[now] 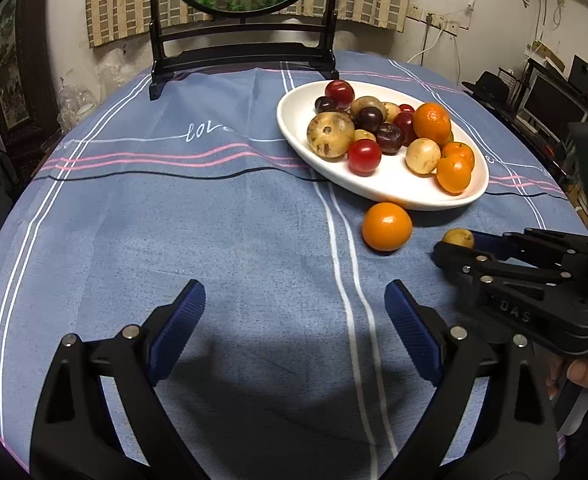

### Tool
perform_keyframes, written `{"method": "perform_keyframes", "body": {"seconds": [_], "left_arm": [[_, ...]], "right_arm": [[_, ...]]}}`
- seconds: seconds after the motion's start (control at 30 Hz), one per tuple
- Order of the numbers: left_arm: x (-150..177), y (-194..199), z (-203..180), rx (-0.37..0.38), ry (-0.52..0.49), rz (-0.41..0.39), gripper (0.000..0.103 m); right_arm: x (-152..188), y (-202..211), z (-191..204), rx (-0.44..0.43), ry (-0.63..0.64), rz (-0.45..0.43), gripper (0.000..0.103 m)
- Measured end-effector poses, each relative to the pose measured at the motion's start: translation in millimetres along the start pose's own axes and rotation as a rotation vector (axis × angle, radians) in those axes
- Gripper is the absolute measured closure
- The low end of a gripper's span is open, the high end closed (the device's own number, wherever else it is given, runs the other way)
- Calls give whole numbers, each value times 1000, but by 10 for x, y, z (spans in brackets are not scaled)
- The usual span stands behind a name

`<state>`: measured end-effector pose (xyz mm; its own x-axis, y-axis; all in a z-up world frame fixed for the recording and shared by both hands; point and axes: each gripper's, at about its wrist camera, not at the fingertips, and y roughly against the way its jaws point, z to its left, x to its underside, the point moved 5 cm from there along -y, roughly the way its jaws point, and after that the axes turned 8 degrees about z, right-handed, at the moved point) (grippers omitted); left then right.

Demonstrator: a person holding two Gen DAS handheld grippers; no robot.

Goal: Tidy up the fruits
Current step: 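Grasp the small yellow fruit with the right gripper while the left gripper grasps the orange tomato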

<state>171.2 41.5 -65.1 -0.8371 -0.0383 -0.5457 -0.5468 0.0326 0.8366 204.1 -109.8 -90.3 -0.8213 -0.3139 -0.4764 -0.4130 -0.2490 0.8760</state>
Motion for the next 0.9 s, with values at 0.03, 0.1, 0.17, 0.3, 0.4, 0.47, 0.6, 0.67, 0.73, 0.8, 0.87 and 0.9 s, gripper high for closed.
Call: {"method": "perform_keyframes", "body": {"seconds": [0.03, 0.1, 0.17, 0.3, 0.4, 0.47, 0.6, 0.67, 0.73, 0.8, 0.87, 0.9], "left_arm": [[-9, -1, -24, -2, -8, 0, 10], [-40, -19, -96, 2, -26, 4, 10], [-66, -35, -175, 10, -43, 4, 10], [-144, -121, -409, 17, -95, 15, 10], [-222, -202, -550, 29, -114, 26, 12], [-261, -256, -614, 22, -128, 30, 19], [-325, -407, -708, 34, -146, 68, 38], [-339, -482, -712, 38, -139, 87, 53], [-348, -562, -698, 38, -126, 105, 59], [-360, -606, -669, 29, -117, 104, 61], [-365, -611, -659, 34, -117, 103, 62], [-361, -610, -664, 28, -125, 99, 62]], "right_arm": [[25, 41, -34, -8, -8, -8, 74], [66, 107, -111, -20, -28, -20, 74], [107, 167, -214, -32, -53, -36, 74], [162, 195, -393, -56, -107, -45, 74], [174, 215, -436, -77, -121, -51, 74], [180, 237, -439, -91, -122, -56, 74], [189, 262, -459, -97, -127, -57, 74], [187, 281, -460, -103, -127, -61, 74], [188, 287, -457, -108, -125, -62, 74], [192, 275, -448, -111, -122, -56, 74], [196, 262, -444, -111, -123, -51, 74], [198, 261, -446, -110, -125, -50, 74]]}}
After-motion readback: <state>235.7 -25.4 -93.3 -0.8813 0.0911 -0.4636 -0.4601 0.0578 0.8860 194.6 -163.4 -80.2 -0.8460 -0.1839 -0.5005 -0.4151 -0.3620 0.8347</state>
